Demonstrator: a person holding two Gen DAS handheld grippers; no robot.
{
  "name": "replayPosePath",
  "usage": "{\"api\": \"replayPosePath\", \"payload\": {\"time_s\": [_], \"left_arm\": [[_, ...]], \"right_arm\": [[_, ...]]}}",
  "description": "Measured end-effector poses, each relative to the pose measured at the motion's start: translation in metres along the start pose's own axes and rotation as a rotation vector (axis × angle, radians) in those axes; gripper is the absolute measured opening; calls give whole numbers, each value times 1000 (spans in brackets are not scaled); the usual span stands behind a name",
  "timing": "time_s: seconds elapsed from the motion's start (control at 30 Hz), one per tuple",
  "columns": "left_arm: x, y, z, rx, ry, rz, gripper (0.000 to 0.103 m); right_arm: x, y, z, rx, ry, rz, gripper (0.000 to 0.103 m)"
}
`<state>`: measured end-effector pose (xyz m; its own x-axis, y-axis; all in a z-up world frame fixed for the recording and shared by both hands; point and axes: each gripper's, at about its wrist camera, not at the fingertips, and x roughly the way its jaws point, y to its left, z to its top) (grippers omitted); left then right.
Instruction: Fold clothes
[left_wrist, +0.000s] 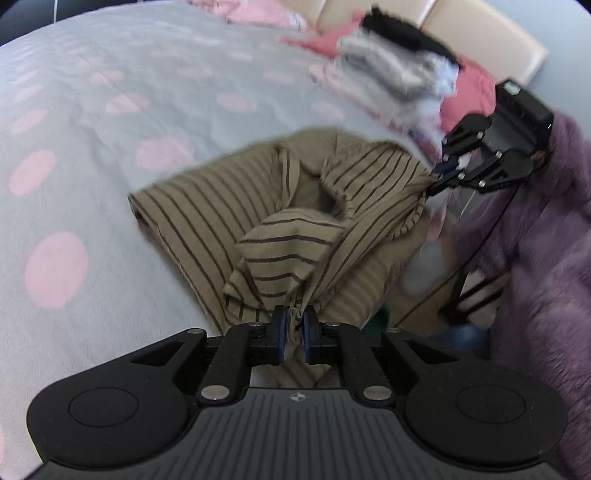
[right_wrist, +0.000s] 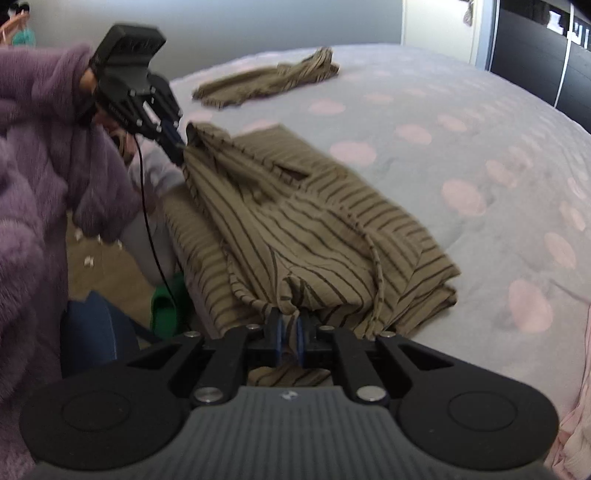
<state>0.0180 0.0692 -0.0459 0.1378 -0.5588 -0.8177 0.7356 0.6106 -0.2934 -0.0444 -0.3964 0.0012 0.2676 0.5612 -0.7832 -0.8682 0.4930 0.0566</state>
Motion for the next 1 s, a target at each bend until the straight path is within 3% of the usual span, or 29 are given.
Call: {"api": "replayPosePath", "payload": {"time_s": [0.2, 0.3, 0.37, 0.43, 0.57, 0.67, 0.77, 0.93, 1.0], "left_arm": [[-2, -14, 0, 36, 67, 48, 19], [-13, -25, 0, 72, 69, 86, 34], [-24, -34, 2, 103, 47, 104, 43], [-38, -39, 4, 123, -5, 120, 44], [-50, -54, 16, 169, -106, 128, 49], [-35, -71, 27, 262, -98, 131, 49], [-11, -80, 34, 333, -33, 110, 49], [12, -61, 35, 290, 60, 81, 41], [11, -53, 34, 255, 58, 50, 29]], "right_arm": [[5, 13, 4, -32, 57, -34, 30], [2, 22, 8, -66, 81, -62, 44], [-4, 29, 11, -107, 91, -75, 44], [-14, 35, 14, -137, 78, -83, 44], [-35, 25, 26, -97, -34, -116, 44], [-33, 8, 38, -42, -68, -151, 44], [-20, -7, 47, -24, -47, -167, 44], [2, -28, 47, 2, -18, -108, 37], [8, -29, 45, -2, -12, -107, 13]]}}
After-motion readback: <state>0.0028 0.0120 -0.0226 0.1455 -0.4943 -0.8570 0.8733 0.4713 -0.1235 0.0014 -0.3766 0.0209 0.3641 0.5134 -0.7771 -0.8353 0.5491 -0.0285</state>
